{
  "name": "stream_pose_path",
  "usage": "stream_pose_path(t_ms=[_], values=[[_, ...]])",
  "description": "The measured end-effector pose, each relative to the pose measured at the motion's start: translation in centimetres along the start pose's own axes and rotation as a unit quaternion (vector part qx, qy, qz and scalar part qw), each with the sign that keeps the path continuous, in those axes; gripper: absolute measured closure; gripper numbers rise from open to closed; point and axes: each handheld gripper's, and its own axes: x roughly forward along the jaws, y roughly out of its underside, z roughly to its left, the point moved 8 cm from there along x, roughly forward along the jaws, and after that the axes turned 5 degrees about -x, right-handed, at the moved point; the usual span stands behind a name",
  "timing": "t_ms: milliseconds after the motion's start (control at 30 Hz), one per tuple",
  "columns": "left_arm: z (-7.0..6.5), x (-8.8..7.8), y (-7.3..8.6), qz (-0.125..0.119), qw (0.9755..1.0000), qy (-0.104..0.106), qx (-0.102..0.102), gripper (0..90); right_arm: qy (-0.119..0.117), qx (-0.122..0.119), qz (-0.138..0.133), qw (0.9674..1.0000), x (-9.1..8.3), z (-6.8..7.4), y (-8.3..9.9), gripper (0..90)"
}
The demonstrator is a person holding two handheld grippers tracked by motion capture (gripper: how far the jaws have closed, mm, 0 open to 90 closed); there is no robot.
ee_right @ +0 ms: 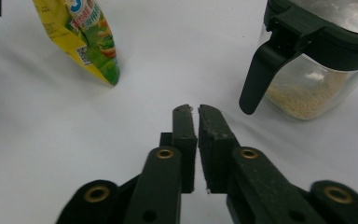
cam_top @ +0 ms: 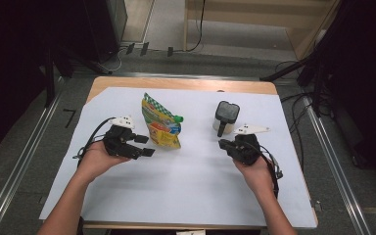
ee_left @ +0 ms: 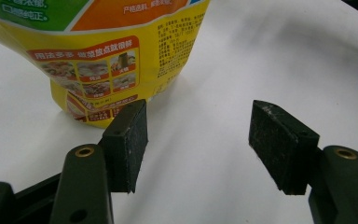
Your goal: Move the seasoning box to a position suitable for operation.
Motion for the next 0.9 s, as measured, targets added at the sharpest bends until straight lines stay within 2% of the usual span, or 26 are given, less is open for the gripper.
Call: stream_pose_path(t_ms=[200,700,900], values=[[-0.3,0.1,0.2,0.003,1.0,0.0,0.001,38.1,0.014,-0.003,-0.002,0.9999,1.2,-0.6,-0.7,90.0],[-0.6,-0.1,0.8,0.003,1.0,0.004,-0.003,38.3,0.038,0.012,0.0,0.9992,4.8,-1.7,-1.9,90.0],[-0.5,-0.3,0.9,0.001,1.0,0.001,-0.003,38.3,0.057,0.017,0.003,0.9983,5.1,-2.3,-1.8,90.0]])
